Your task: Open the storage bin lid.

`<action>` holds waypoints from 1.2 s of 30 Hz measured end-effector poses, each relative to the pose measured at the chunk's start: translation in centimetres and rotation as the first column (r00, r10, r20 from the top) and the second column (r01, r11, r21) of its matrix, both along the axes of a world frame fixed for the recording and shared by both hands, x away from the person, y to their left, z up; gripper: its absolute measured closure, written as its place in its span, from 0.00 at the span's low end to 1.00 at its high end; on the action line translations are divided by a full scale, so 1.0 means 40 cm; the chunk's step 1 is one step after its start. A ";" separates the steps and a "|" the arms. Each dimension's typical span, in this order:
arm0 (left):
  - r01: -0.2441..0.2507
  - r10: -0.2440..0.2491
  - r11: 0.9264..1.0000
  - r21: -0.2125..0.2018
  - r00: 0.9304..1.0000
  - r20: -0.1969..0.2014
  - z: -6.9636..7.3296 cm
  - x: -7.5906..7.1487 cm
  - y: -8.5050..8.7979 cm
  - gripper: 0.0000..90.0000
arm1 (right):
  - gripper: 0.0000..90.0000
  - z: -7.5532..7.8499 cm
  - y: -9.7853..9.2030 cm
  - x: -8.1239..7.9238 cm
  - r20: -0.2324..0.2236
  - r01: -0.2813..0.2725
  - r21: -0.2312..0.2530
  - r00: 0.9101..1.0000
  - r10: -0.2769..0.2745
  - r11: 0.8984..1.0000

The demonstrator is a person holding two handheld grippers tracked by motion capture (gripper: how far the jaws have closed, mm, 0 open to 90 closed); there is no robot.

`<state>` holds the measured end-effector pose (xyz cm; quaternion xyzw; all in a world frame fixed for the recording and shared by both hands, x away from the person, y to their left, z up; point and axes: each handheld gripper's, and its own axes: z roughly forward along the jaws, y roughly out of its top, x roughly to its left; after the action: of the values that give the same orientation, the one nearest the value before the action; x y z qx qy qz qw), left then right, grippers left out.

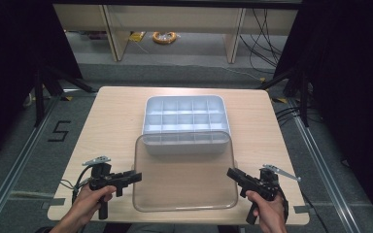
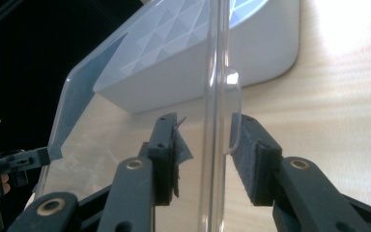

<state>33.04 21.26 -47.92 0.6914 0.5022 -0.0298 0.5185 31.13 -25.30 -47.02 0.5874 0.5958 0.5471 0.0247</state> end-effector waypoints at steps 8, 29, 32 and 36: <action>-0.017 0.017 1.000 0.012 1.000 -0.003 -0.018 -0.032 -0.002 0.64 | 0.70 -0.018 0.003 -0.033 -0.029 -0.003 -0.036 1.000 0.002 0.999; 0.041 -0.037 0.997 0.059 0.998 -0.060 -0.062 -0.060 -0.007 0.64 | 0.70 -0.066 0.004 -0.059 -0.080 -0.016 -0.074 0.997 0.011 0.997; 0.037 -0.033 0.997 0.061 0.997 -0.066 -0.066 -0.055 -0.006 0.64 | 0.69 -0.068 0.008 -0.059 -0.113 -0.010 -0.057 0.994 0.003 0.998; 0.036 -0.031 0.997 0.068 0.997 -0.077 -0.073 -0.049 -0.006 0.64 | 0.69 -0.081 0.009 -0.054 -0.127 -0.026 -0.081 0.992 0.015 0.996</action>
<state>31.09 21.00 -50.86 0.7157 0.5106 -0.0473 0.4742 28.97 -24.96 -50.26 0.6133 0.6243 0.4839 0.0055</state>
